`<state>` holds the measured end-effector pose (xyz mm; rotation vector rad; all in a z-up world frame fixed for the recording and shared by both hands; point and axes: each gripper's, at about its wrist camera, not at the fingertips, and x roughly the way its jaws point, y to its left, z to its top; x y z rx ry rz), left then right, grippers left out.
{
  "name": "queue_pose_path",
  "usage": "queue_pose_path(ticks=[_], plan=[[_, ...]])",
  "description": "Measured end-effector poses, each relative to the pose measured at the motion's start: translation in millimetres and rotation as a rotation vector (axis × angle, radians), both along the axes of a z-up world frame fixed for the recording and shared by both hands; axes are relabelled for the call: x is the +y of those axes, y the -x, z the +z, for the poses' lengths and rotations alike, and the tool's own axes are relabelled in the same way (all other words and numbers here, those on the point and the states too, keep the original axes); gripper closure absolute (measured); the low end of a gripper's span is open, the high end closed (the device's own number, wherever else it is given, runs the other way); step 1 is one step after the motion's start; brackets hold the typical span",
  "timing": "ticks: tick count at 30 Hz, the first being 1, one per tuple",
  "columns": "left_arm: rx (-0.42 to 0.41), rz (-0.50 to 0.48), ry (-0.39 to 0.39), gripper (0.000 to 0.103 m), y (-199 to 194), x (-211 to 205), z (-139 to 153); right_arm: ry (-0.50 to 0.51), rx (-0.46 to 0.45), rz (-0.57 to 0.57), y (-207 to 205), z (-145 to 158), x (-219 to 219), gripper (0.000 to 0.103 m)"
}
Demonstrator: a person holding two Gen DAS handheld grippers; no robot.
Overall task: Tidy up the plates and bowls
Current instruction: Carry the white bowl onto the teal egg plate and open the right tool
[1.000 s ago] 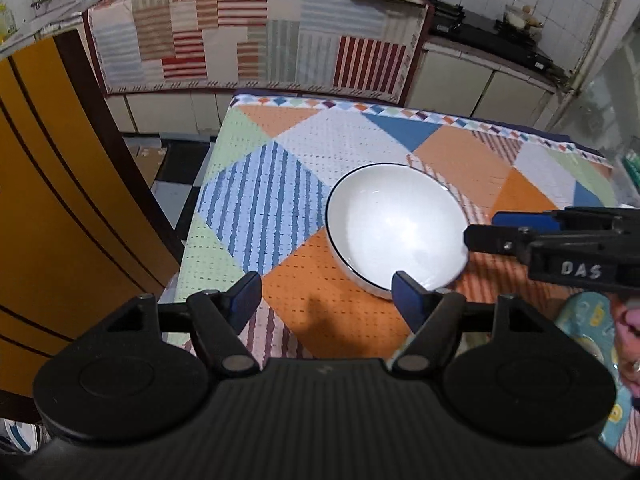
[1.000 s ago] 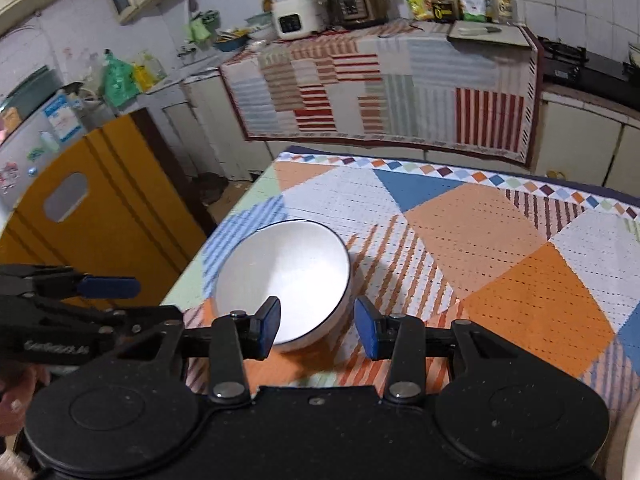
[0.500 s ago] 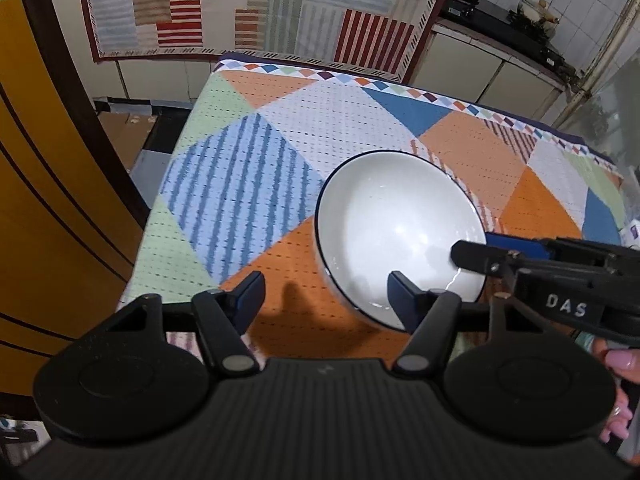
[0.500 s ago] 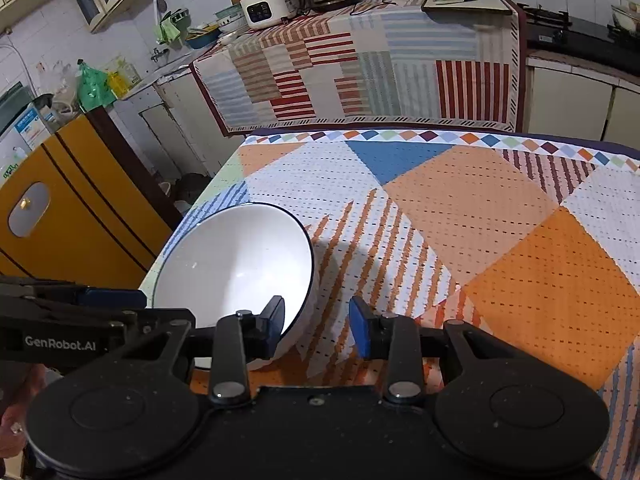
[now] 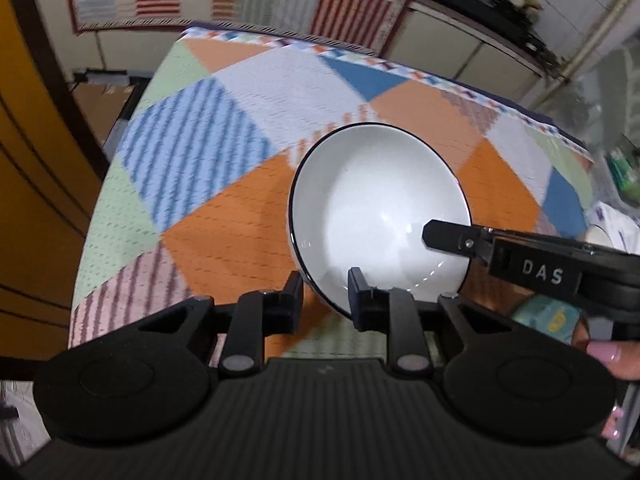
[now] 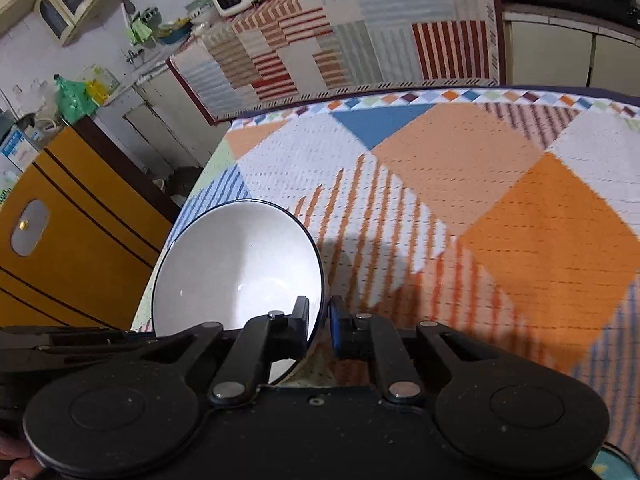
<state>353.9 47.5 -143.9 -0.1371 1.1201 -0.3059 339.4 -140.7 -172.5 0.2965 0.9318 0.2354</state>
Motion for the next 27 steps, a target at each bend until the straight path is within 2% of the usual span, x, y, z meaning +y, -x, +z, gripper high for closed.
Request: queue_pose_path(ticks=[5, 12, 20, 27], plan=[[-0.004, -0.067, 0.011, 0.081, 1.1, -28.3, 17.1, -0.011, -0.009, -0.031, 15.0, 14.8, -29.7, 0.088], [-0.021, -0.144, 0.006, 0.081, 0.0, -73.1, 27.9, 0.013, 0.037, -0.084, 28.4, 22.0, -67.2, 0.088], [-0.005, -0.192, 0.038, 0.081, -7.2, -112.4, 16.1, 0.048, 0.033, -0.148, 34.2, 22.3, -104.8, 0.088], [0.028, -0.205, 0.049, 0.081, -19.4, -136.7, -4.3, 0.097, 0.047, -0.156, 27.6, 10.4, -125.8, 0.088]])
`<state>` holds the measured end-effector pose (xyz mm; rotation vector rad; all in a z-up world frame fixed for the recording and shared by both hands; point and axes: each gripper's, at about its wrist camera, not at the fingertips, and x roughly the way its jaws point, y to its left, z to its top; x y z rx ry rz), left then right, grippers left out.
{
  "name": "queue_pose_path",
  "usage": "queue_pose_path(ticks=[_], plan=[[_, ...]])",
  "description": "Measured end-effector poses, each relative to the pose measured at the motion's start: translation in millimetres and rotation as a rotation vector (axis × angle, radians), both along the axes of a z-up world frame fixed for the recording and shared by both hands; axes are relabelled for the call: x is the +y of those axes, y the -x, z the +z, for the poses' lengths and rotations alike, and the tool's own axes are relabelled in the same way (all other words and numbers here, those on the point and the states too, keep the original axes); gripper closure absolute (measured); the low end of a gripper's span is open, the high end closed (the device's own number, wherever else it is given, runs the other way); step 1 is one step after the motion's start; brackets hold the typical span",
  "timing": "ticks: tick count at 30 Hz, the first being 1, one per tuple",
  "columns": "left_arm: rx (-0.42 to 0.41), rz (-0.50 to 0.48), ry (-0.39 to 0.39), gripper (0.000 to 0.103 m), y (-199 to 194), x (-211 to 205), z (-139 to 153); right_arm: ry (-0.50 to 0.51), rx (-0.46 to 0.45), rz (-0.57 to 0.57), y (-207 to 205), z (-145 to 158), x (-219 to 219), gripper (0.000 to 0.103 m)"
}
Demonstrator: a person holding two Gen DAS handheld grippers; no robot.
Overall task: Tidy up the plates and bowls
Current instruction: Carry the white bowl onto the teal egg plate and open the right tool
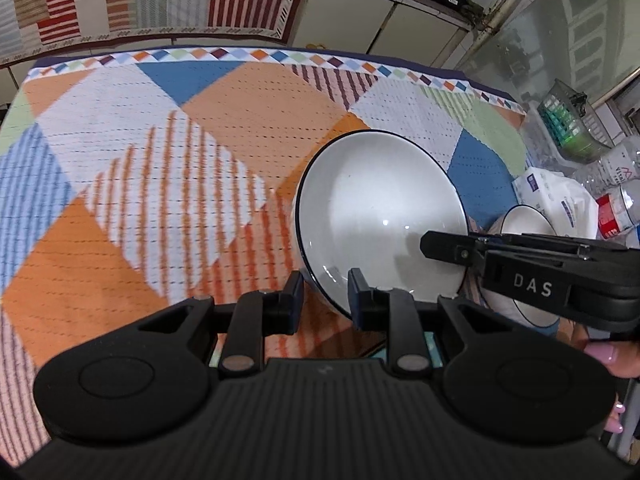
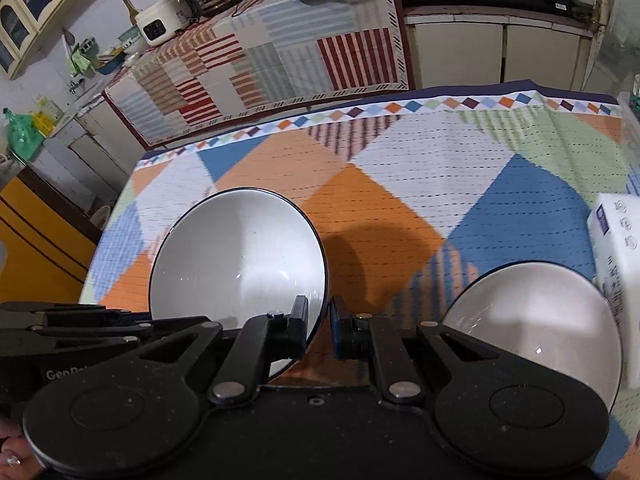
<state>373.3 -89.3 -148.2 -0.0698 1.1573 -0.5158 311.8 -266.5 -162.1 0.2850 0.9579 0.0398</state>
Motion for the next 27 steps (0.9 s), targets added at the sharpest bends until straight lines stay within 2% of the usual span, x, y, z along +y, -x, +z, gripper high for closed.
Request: queue_pose_path(ticks=[6, 12, 14, 16, 20, 25, 27], plan=[[0.022, -0.006, -0.02, 0.081, -7.2, -11.6, -12.4, 0.054, 0.023, 0.004, -7.3, -10.8, -7.3, 0.088], [0.039, -0.007, -0.025, 0.081, -9.3, -11.2, -13.3, 0.052, 0.005, 0.012, -7.2, -10.3, -8.6, 0.087], [0.03, 0.003, -0.017, 0.076, -6.5, -8.6, -10.1, 0.04, -0.012, 0.018, -3.3, -8.4, -8.9, 0.085], [0.01, 0.001, -0.017, 0.075, -2.0, -7.9, -4.0, 0.013, -0.047, 0.005, 4.5, -2.1, -12.1, 0.084], [-0.065, -0.053, -0.081, 0.075, 12.1, -14.6, 14.7, -0.031, -0.083, -0.009, 23.2, 14.9, -20.1, 0.084], [-0.099, -0.084, -0.068, 0.072, 27.2, -15.3, 47.0, -0.035, -0.14, -0.012, 55.7, 42.9, -30.9, 0.084], [-0.129, -0.107, -0.083, 0.069, 36.7, -19.8, 60.7, -0.039, -0.154, -0.016, 68.2, 52.7, -35.9, 0.081]])
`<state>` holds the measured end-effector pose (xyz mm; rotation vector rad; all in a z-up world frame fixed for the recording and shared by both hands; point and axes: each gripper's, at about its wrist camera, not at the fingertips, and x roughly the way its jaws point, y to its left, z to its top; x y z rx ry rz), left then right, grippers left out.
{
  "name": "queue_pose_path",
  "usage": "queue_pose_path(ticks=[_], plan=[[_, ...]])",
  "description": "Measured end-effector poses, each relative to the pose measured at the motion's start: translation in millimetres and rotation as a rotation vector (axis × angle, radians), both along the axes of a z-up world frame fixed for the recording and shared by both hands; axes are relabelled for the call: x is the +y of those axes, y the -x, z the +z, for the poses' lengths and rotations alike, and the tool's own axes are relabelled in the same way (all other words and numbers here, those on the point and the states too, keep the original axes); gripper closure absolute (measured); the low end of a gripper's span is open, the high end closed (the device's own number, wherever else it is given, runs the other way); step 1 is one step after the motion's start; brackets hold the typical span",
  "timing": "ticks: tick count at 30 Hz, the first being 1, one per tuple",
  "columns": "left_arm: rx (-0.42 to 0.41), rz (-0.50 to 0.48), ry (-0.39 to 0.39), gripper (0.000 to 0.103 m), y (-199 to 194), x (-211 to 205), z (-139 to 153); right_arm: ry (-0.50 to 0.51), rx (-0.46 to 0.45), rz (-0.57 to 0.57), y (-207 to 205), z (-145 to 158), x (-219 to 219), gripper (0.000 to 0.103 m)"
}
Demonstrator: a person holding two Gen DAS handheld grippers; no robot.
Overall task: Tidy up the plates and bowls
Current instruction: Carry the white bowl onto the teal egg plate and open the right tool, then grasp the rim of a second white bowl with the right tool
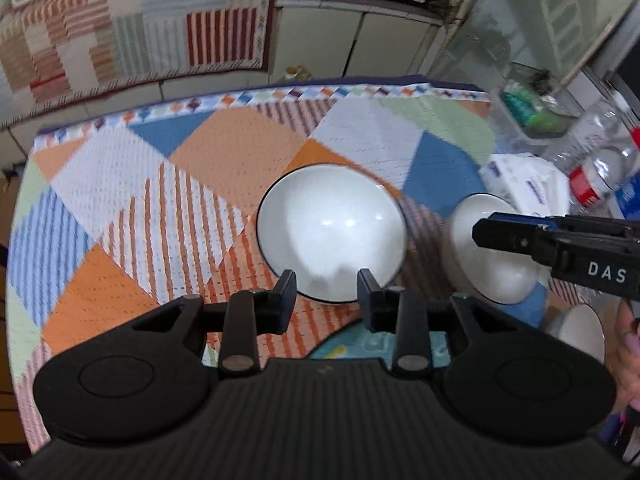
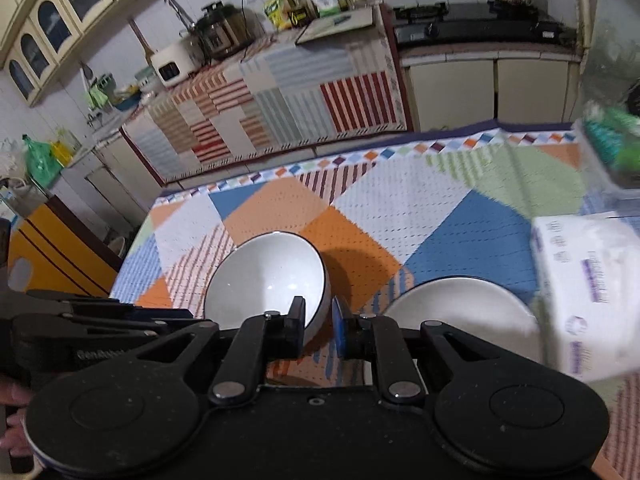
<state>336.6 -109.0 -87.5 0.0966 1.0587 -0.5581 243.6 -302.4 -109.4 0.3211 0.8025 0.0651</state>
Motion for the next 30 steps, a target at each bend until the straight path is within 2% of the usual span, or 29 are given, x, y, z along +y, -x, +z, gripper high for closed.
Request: queue_pose_path(ticks=[2, 6, 10, 12, 19, 23, 30], plan=[[-0.022, -0.026, -0.021, 0.063, 9.5, -4.3, 12.2, 0.0, -0.007, 0.0, 12.7, 8.8, -2.7, 0.077], [-0.032, -0.073, -0.05, 0.061, 24.7, -10.8, 31.8, 0.024, -0.02, -0.01, 37.0, 22.9, -5.9, 0.072], [-0.075, -0.096, -0.086, 0.039, 39.6, -17.4, 46.1, 0.044, -0.035, -0.016, 57.3, 27.9, -6.7, 0.059], [-0.089, -0.098, -0.089, 0.036, 46.0, -20.3, 50.7, 0.071, -0.044, -0.019, 66.3, 23.8, -6.2, 0.051], [-0.077, -0.133, -0.083, 0.027, 56.4, -34.9, 50.2, 0.075, -0.032, -0.077, 82.7, 4.9, -13.8, 0.051], [-0.039, -0.169, -0.08, 0.027, 55.9, -50.7, 37.0, 0.103, -0.031, -0.084, 87.1, 1.0, -20.7, 0.051], [0.013, -0.162, -0.074, 0.027, 49.7, -78.6, 7.3, 0.168, -0.022, -0.095, 88.7, -11.4, -40.5, 0.051]])
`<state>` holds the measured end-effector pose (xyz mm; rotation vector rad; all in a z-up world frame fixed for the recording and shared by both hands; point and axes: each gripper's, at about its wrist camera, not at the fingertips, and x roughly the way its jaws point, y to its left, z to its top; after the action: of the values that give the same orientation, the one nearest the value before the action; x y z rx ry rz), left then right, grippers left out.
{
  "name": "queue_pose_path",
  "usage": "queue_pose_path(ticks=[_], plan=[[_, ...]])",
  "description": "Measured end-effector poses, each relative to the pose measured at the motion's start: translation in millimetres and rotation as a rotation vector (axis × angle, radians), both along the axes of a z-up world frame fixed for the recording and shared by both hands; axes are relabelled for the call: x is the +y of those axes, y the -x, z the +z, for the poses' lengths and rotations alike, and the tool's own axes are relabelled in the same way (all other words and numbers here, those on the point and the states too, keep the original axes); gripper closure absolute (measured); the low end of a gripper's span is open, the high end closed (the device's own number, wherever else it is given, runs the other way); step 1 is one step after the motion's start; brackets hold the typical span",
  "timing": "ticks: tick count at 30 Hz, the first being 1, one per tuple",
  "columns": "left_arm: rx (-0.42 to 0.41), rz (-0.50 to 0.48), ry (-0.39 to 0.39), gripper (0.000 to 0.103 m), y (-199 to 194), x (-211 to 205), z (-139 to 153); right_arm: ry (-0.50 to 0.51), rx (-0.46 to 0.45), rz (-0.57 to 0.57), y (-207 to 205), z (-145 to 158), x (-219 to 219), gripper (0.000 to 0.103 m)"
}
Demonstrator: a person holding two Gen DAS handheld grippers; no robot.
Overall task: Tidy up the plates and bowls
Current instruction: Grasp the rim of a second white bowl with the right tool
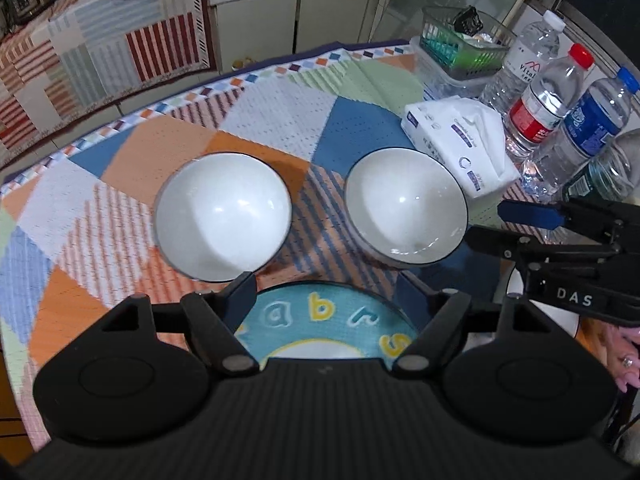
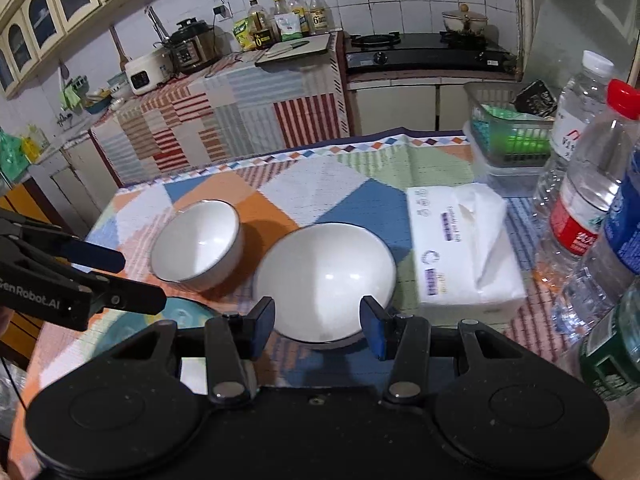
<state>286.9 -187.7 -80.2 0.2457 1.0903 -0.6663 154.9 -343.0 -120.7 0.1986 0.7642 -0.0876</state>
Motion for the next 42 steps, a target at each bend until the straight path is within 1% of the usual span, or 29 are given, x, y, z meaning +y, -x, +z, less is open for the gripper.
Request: queue_pose_path(ticks=[6, 9, 12, 15, 17, 18, 20, 21, 22, 24, 25, 26, 27, 29, 32, 34, 38, 42], plan=[[0.04, 0.024, 0.011, 0.028, -9.2, -25.2, -26.4, 0.019, 0.039, -0.021, -8.8, -16.5, -19.8, 0.051], [0.063, 0.07, 0.07, 0.031, -14.0, -26.3, -36.4, 0.023, 0.059, -0.048, -14.5, -26.3, -28.4, 0.051], [0.091, 0.106, 0.102, 0.032, -18.8, -27.3, -46.4, -0.028, 0.067, -0.066, -20.5, -34.9, -36.7, 0.051], [0.096, 0.127, 0.111, 0.035, -23.0, -30.5, -56.6, -0.121, 0.056, -0.09, -24.4, -41.0, -44.8, 0.051], [0.119, 0.139, 0.12, 0.041, -26.5, -33.7, -64.7, -0.171, 0.065, -0.104, -28.9, -47.0, -48.5, 0.053], [0.127, 0.143, 0.126, 0.042, -27.5, -35.5, -68.1, -0.177, 0.074, -0.115, -31.7, -50.0, -48.6, 0.055], [0.127, 0.153, 0.129, 0.049, -28.4, -38.9, -73.6, -0.16, 0.103, -0.138, -36.9, -56.3, -47.4, 0.063], [0.124, 0.159, 0.128, 0.052, -28.3, -40.1, -75.9, -0.157, 0.105, -0.145, -38.2, -58.1, -46.7, 0.064], [0.121, 0.167, 0.131, 0.059, -27.6, -40.6, -78.0, -0.147, 0.111, -0.152, -39.5, -59.1, -45.4, 0.067], [0.135, 0.166, 0.161, 0.068, -26.5, -41.2, -82.6, -0.092, 0.137, -0.172, -43.2, -60.8, -41.1, 0.074], [0.149, 0.165, 0.172, 0.077, -26.0, -41.6, -85.2, -0.079, 0.147, -0.176, -45.0, -63.2, -40.0, 0.078], [0.162, 0.164, 0.176, 0.084, -25.1, -42.5, -87.2, -0.082, 0.15, -0.18, -45.9, -64.4, -41.2, 0.08], [0.151, 0.169, 0.165, 0.085, -23.2, -43.7, -87.8, -0.097, 0.144, -0.182, -45.8, -65.0, -42.2, 0.082], [0.131, 0.159, 0.148, 0.085, -18.8, -46.6, -86.6, -0.144, 0.135, -0.179, -46.8, -64.6, -42.4, 0.093], [0.137, 0.16, 0.142, 0.085, -15.3, -45.1, -81.0, -0.146, 0.149, -0.197, -48.2, -63.4, -38.5, 0.093], [0.136, 0.146, 0.155, 0.085, -12.7, -40.9, -73.3, -0.18, 0.14, -0.214, -43.5, -58.1, -39.8, 0.093], [0.121, 0.116, 0.155, 0.085, -3.9, -32.2, -55.1, -0.193, 0.113, -0.199, -32.9, -37.1, -34.9, 0.093], [0.115, 0.103, 0.158, 0.085, 2.2, -19.1, -37.6, -0.199, 0.113, -0.193, -27.0, -18.9, -24.1, 0.093]])
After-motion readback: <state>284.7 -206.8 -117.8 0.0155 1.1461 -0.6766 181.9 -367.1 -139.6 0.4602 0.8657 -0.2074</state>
